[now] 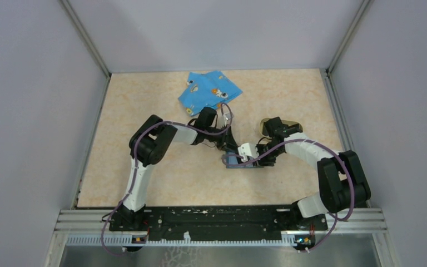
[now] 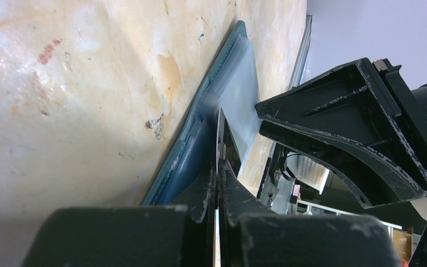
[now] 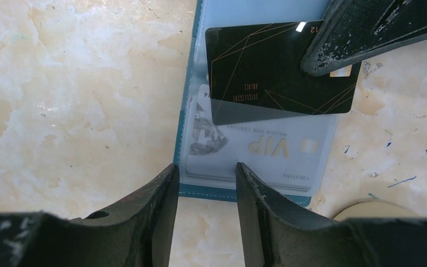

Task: Put the credit cards into the card holder
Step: Insert the credit card into the card holder.

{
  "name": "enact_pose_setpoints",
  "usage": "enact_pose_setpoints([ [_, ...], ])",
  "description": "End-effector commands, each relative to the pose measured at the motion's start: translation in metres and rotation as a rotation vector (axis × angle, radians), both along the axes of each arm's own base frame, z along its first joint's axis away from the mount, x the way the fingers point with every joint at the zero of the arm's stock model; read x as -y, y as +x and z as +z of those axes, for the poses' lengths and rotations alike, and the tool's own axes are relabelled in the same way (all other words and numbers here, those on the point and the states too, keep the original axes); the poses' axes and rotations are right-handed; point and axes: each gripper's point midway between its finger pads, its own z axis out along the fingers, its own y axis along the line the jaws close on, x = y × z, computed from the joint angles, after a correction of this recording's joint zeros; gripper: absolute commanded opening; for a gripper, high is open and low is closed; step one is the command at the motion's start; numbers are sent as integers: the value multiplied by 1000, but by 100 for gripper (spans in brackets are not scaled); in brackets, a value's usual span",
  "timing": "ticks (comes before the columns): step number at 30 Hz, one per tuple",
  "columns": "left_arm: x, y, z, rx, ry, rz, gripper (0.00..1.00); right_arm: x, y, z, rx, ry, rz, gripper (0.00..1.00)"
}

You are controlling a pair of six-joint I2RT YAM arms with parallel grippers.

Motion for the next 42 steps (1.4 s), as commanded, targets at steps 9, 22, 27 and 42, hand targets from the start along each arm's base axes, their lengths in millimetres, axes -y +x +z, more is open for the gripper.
enact_pose_setpoints([
  [9, -5, -4, -36, -40, 167, -2, 0, -3, -3, -5, -20, -26, 7, 41],
  [22, -6, -11, -41, -51, 208, -41, 0, -5, -3, -11, -18, -51, 14, 41],
  [27, -9, -16, -41, -68, 225, -53, 0, -5, -3, -10, -17, -51, 13, 41],
  [42, -5, -13, -46, -99, 239, -61, 1, -8, -3, -11, -11, -53, 21, 41],
])
